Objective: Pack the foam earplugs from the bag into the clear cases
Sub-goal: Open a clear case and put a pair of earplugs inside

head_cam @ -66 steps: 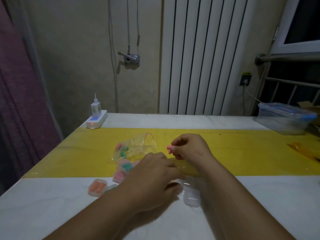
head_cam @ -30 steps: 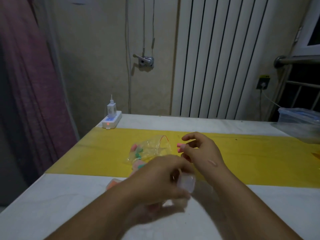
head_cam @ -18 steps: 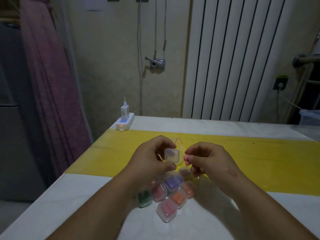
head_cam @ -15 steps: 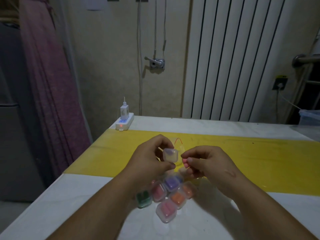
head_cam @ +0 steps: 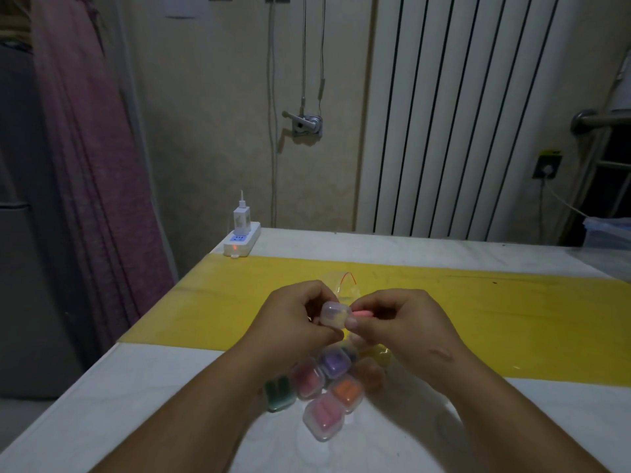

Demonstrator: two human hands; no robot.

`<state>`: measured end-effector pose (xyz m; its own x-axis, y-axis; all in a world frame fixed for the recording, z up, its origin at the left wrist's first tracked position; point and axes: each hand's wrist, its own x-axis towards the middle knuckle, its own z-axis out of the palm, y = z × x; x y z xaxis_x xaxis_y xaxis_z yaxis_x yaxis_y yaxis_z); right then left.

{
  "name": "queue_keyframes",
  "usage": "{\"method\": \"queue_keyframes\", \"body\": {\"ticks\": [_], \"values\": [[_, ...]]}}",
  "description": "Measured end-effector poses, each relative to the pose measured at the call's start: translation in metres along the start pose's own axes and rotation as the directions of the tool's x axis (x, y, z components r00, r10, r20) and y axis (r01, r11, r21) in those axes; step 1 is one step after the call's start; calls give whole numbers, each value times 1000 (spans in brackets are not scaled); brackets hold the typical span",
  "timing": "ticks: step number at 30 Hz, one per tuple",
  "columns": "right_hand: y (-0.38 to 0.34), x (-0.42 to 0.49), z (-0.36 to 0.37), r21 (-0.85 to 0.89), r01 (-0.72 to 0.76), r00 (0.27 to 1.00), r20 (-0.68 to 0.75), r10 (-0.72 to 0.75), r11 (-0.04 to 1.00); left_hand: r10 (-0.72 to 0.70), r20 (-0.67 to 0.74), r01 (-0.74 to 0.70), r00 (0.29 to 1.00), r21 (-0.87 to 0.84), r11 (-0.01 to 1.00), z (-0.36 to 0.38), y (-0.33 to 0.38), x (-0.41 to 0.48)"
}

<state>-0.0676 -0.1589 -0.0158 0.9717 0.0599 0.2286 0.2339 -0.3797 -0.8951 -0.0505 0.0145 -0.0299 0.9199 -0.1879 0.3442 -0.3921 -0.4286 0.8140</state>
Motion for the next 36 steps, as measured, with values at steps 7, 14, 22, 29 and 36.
{"method": "queue_keyframes", "body": {"ticks": [7, 14, 22, 29, 36], "values": [[8, 2, -2, 72, -29, 999, -25, 31, 997, 74, 51, -81, 996, 147, 986, 1, 6, -3], [10, 3, 0, 224, -68, 997, -11, 72, 972, 100, 57, -110, 993, 215, 970, 2, 5, -1], [8, 4, 1, 386, -87, 996, 0, 94, 918, 3, 51, 7, 999, -181, 984, 1, 2, -2], [9, 6, -3, 309, -52, 994, -75, 78, 950, -91, 74, 112, 993, -372, 921, -5, 8, -2], [5, 1, 2, 320, -93, 996, 44, 83, 943, -41, 67, 64, 997, -385, 921, -3, 8, -1]]}}
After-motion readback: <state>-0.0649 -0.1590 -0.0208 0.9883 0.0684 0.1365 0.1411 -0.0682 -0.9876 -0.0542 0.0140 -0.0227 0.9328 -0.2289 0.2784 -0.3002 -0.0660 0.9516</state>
